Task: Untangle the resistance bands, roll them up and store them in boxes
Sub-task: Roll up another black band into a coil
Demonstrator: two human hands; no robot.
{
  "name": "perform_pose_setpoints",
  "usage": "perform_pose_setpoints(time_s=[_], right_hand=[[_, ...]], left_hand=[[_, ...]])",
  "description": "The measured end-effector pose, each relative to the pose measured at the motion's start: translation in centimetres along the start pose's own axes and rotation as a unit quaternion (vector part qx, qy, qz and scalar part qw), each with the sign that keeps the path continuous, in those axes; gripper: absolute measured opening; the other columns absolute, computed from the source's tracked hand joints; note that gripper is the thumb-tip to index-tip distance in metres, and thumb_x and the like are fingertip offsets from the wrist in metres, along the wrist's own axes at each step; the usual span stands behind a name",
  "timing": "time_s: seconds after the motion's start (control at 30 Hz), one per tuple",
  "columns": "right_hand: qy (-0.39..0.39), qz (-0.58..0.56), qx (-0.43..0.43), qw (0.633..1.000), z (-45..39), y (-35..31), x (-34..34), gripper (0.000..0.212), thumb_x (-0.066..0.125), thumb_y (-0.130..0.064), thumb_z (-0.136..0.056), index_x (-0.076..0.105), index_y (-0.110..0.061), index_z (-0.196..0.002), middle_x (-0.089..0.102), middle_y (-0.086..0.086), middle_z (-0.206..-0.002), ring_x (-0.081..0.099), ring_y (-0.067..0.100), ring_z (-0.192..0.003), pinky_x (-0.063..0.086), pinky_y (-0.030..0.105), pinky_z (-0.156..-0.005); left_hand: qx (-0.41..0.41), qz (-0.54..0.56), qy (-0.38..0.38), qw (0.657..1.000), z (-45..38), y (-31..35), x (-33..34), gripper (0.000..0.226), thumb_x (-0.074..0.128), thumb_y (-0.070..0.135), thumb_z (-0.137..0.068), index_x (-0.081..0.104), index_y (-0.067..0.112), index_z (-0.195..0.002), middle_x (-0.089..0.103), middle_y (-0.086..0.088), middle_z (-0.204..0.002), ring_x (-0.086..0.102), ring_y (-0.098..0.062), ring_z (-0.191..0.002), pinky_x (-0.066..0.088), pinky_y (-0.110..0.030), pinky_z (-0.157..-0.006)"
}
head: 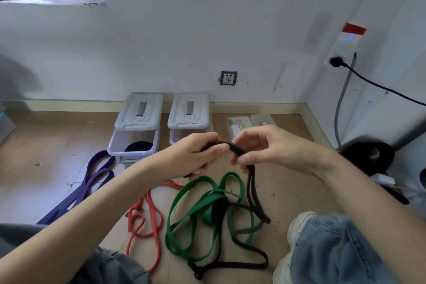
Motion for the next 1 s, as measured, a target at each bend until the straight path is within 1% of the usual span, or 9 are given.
perform_pose_setpoints(time_s=[0.1, 0.17, 0.27, 0.4, 0.53, 0.67, 0.77, 0.9, 1.0], right_hand=[[0.076, -0.018, -0.045, 0.996, -0.5, -1.1, -0.2, 0.026, 0.068, -0.011, -0.083, 0.055, -0.016, -0.105, 0.058, -0.005, -0.068, 0.051, 0.013, -0.058, 0.044, 0.022, -0.053], [0.090, 0.002, -0.059, 0.994, -0.5, -1.5, -0.6, 0.015, 0.065, -0.012, -0.086, 0.057, -0.017, -0.098, 0.049, 0.003, -0.065, 0.043, 0.013, -0.055, 0.037, 0.022, -0.047], [0.127, 0.071, -0.071, 0.987, -0.4, -1.9, -1.0, 0.010, 0.069, -0.018, -0.083, 0.061, -0.021, -0.088, 0.050, 0.010, -0.064, 0.044, 0.015, -0.057, 0.036, 0.024, -0.055], [0.182, 0.115, -0.094, 0.972, -0.2, -2.3, -1.6, 0.015, 0.073, -0.019, -0.079, 0.060, -0.027, -0.077, 0.050, 0.009, -0.060, 0.042, 0.014, -0.056, 0.033, 0.028, -0.058], [0.206, 0.188, -0.110, 0.954, 0.2, -2.9, -1.7, 0.015, 0.074, -0.020, -0.078, 0.061, -0.027, -0.077, 0.060, -0.001, -0.064, 0.051, 0.008, -0.054, 0.043, 0.025, -0.057], [0.208, 0.146, -0.135, 0.958, 0.2, -3.0, -0.7, 0.013, 0.066, -0.013, -0.085, 0.054, -0.013, -0.088, 0.063, -0.003, -0.071, 0.061, 0.010, -0.049, 0.050, 0.022, -0.049], [0.226, 0.146, -0.152, 0.951, 0.2, -3.3, -0.4, 0.012, 0.061, -0.013, -0.089, 0.053, -0.013, -0.098, 0.062, -0.004, -0.083, 0.062, 0.007, -0.062, 0.053, 0.022, -0.058], [0.283, 0.195, -0.185, 0.921, 0.7, -4.1, -0.9, 0.020, 0.058, -0.009, -0.091, 0.062, -0.014, -0.109, 0.064, -0.006, -0.091, 0.059, 0.004, -0.085, 0.045, 0.013, -0.078], [0.241, 0.156, -0.156, 0.945, 0.3, -3.8, -0.8, 0.023, 0.066, -0.014, -0.086, 0.062, -0.020, -0.108, 0.062, -0.012, -0.090, 0.059, -0.001, -0.085, 0.045, 0.010, -0.076]], left_hand=[[-0.021, 0.039, 0.000, 0.999, -0.2, -0.1, 0.5, 0.022, 0.040, 0.023, -0.098, 0.045, 0.013, -0.079, 0.038, 0.009, -0.055, 0.031, -0.005, -0.041, 0.028, -0.017, -0.039], [-0.037, 0.090, 0.015, 0.995, -0.2, -0.4, -0.1, 0.019, 0.040, 0.023, -0.098, 0.047, 0.010, -0.087, 0.038, 0.004, -0.061, 0.033, -0.005, -0.046, 0.030, -0.016, -0.043], [-0.043, 0.131, 0.037, 0.990, -0.1, -1.0, -0.9, 0.022, 0.039, 0.026, -0.098, 0.050, 0.007, -0.098, 0.046, 0.000, -0.069, 0.040, -0.007, -0.052, 0.037, -0.016, -0.049], [-0.050, 0.145, 0.060, 0.986, 0.2, -1.4, -1.4, 0.033, 0.041, 0.036, -0.095, 0.063, 0.011, -0.097, 0.064, -0.003, -0.081, 0.060, -0.011, -0.071, 0.046, -0.016, -0.064], [-0.041, 0.019, 0.070, 0.997, 0.4, -0.6, -2.6, 0.035, 0.058, 0.048, -0.071, 0.072, 0.021, -0.088, 0.071, -0.002, -0.091, 0.064, -0.009, -0.086, 0.050, -0.019, -0.077], [-0.047, 0.052, 0.060, 0.996, 0.0, -0.8, -1.3, 0.023, 0.073, 0.024, -0.071, 0.065, 0.011, -0.088, 0.064, -0.009, -0.078, 0.061, -0.016, -0.072, 0.052, -0.023, -0.068], [-0.070, 0.086, 0.053, 0.992, -0.3, -1.5, -0.6, 0.025, 0.069, 0.021, -0.079, 0.065, 0.008, -0.101, 0.067, -0.023, -0.092, 0.063, -0.033, -0.083, 0.054, -0.038, -0.080], [-0.084, 0.197, 0.058, 0.975, -0.3, -1.7, -1.1, 0.031, 0.069, 0.023, -0.069, 0.068, 0.004, -0.092, 0.065, -0.012, -0.084, 0.061, -0.016, -0.073, 0.055, -0.019, -0.065], [-0.095, 0.271, 0.105, 0.952, -0.1, -2.2, -2.8, 0.027, 0.070, 0.021, -0.064, 0.070, 0.005, -0.086, 0.064, -0.013, -0.087, 0.064, -0.013, -0.070, 0.055, -0.015, -0.061]])
Point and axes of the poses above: each hand's wrist, its own z-axis away from the middle knuckle, its own x-axis out of the palm, y = z × x, the point moved 8 cm from there along -z, towards the middle knuckle
